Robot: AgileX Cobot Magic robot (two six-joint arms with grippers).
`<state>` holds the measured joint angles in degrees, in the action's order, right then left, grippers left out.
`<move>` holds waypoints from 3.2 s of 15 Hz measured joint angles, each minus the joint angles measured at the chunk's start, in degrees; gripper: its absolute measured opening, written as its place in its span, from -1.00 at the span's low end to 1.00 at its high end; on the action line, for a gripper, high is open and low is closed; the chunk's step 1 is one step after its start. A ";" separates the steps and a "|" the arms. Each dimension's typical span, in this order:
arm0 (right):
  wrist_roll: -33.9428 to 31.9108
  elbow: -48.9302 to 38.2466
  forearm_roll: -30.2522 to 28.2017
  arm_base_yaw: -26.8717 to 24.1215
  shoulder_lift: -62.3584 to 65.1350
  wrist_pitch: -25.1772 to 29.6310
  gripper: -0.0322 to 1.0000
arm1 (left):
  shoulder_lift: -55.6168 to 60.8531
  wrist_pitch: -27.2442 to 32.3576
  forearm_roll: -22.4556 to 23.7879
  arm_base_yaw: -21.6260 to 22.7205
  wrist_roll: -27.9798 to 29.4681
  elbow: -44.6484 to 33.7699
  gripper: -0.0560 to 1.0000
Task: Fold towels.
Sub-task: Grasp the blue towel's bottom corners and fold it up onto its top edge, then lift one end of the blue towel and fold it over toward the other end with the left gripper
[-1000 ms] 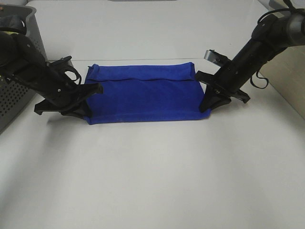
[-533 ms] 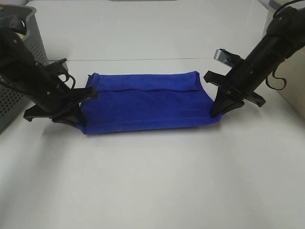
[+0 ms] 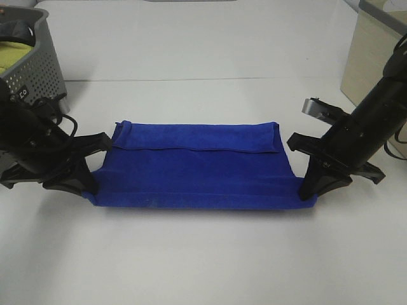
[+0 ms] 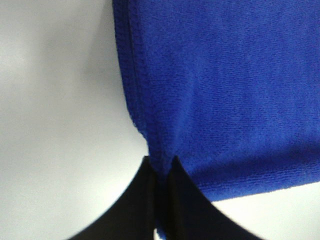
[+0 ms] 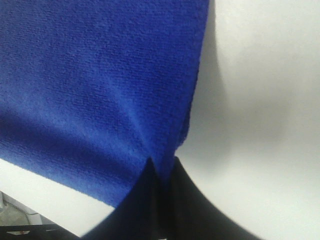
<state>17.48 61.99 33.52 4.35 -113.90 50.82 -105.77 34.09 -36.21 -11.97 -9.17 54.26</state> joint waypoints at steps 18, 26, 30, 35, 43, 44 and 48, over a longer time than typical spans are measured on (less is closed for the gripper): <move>-3.32 37.47 -3.32 -0.11 -20.11 4.30 -0.84 | -20.68 -0.57 7.22 0.00 7.51 33.29 -0.67; -3.38 37.59 -3.15 -0.11 -17.76 9.00 0.65 | -19.82 0.34 13.92 0.00 9.17 33.58 0.54; -3.38 37.70 -3.78 -0.11 -17.76 9.22 0.66 | -22.98 0.34 13.12 0.00 9.68 33.58 0.54; -3.38 37.70 -4.07 -0.11 -17.76 9.17 0.66 | -23.84 -2.41 12.66 -0.06 9.68 33.58 0.27; -3.38 37.70 -4.30 -0.11 -17.76 9.17 0.66 | -24.12 -2.81 12.32 -0.11 7.85 33.58 -0.76; -3.38 37.70 -4.30 -0.11 -17.76 9.17 0.66 | -23.89 -2.01 12.66 0.29 7.73 33.58 -0.76; -3.38 37.70 -4.30 -0.11 -17.76 9.11 0.66 | -17.36 5.44 18.91 3.44 8.59 35.75 -0.76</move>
<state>14.09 99.69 29.22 4.24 -131.67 59.93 -123.13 39.53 -17.30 -8.54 -0.57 90.01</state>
